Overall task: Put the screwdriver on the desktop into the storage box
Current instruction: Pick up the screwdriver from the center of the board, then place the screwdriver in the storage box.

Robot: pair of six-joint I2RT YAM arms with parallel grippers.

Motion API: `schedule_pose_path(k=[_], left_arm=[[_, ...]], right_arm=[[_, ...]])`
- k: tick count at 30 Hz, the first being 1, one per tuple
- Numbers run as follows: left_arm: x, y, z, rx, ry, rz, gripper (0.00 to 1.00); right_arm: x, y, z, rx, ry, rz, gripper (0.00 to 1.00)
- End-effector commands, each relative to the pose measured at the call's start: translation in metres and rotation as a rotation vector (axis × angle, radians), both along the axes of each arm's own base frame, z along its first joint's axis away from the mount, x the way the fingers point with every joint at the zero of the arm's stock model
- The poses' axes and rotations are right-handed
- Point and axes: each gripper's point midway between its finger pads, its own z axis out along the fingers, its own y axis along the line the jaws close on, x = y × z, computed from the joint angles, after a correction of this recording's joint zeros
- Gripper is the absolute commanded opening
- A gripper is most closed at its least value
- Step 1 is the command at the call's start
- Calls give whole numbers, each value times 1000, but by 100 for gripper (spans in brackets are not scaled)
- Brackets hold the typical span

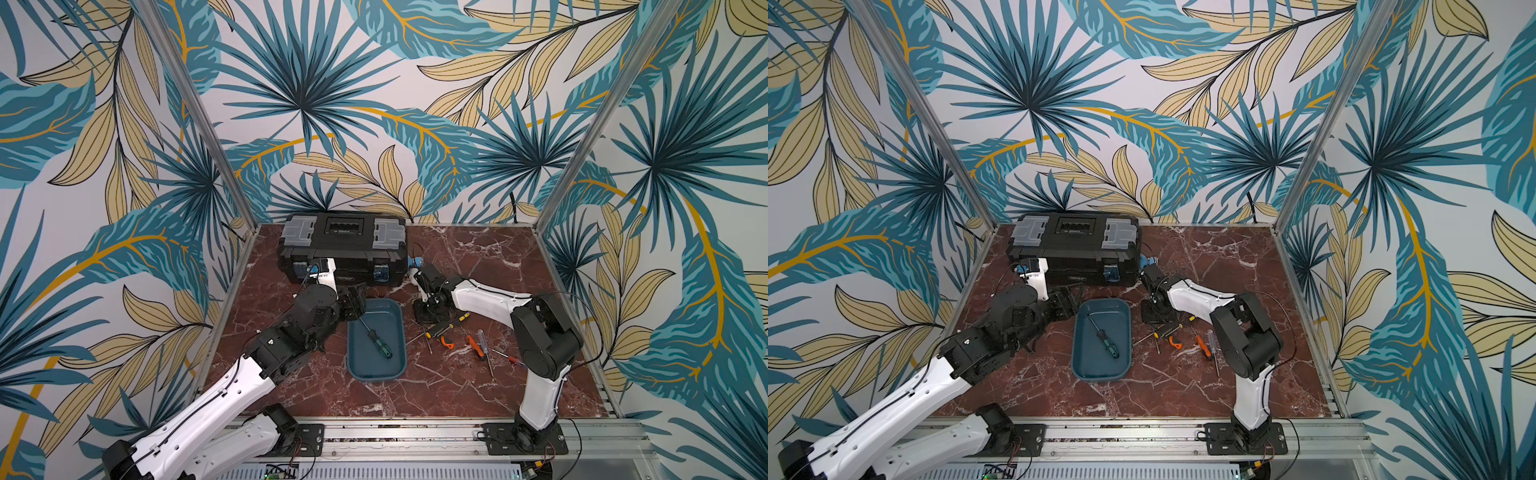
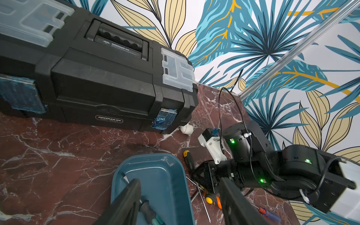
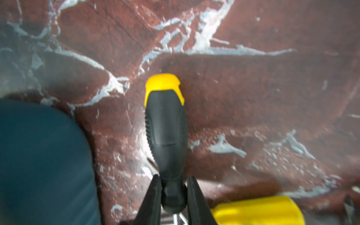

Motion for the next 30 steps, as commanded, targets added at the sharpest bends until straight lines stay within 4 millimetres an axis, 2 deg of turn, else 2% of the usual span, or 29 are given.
schedule_pose_path(k=[1,5,7,10,13,14,17,20,23,28,30], left_arm=[[1,-4,-6,-27,4,-13,68],[1,-19,2,-79,-16,-77,70],[2,-29,13,-138,-51,-117,72],[-4,-54,33,-261,-111,-246,75],[-8,-76,54,-382,-153,-354,77],[-10,-84,57,-416,-155,-394,78],[-10,-104,59,-460,-136,-481,80],[-4,-114,49,-440,-81,-498,81],[-1,-115,41,-436,-60,-481,81],[0,-116,41,-427,-46,-486,78],[1,-116,43,-434,-46,-478,71]], right_arm=[[1,-3,31,23,-94,26,4],[-8,-10,68,64,-172,12,0],[-16,-12,92,111,-219,13,0],[-30,-8,136,240,-309,31,0],[-49,18,181,498,-364,92,0],[-57,29,200,614,-375,115,0],[-70,55,240,878,-378,172,0],[-78,65,264,1002,-388,194,0],[-88,74,279,1029,-388,243,0],[-94,83,282,1005,-378,280,0],[-95,86,279,1004,-373,285,0]])
